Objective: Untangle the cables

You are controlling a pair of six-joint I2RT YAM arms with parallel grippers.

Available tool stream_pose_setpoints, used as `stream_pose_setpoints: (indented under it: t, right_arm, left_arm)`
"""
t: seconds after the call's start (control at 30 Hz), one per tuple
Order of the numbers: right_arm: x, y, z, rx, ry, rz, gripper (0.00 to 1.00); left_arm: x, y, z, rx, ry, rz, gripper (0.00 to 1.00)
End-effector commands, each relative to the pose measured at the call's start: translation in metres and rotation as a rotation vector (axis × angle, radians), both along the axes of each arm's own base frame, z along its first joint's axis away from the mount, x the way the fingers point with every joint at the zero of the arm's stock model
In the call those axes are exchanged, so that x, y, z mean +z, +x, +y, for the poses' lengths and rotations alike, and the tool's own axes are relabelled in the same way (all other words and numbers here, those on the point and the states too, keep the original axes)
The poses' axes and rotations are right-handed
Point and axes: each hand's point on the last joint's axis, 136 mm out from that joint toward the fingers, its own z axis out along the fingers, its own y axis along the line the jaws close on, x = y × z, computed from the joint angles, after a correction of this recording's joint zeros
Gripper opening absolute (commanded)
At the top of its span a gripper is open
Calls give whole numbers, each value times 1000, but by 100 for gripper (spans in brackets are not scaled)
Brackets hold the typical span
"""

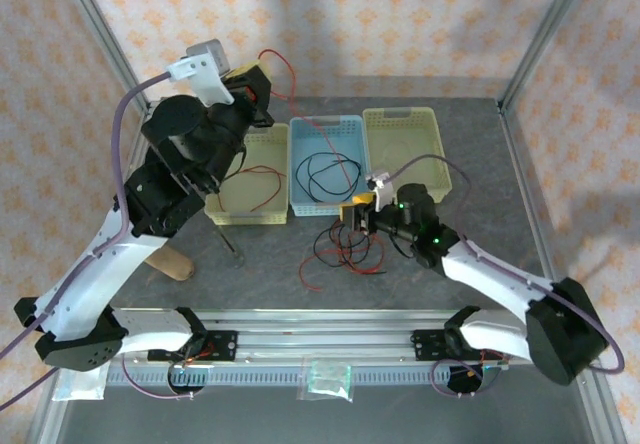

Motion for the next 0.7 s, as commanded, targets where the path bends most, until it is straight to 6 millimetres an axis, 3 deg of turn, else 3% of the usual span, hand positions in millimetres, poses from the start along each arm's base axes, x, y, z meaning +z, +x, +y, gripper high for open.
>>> stream_pose_setpoints:
  t: [0.0, 0.3, 0.67]
  right_arm:
    - [13, -9, -10, -11, -18, -61, 59]
    - [45, -3, -33, -136, -34, -125, 72]
    - [81, 18, -46, -261, -90, -112, 74]
  left_arm:
    - [-12, 11, 21, 103, 52, 66, 0]
    - [-31, 48, 64, 250, 90, 171, 0]
    - [-65, 86, 107, 344, 131, 256, 0]
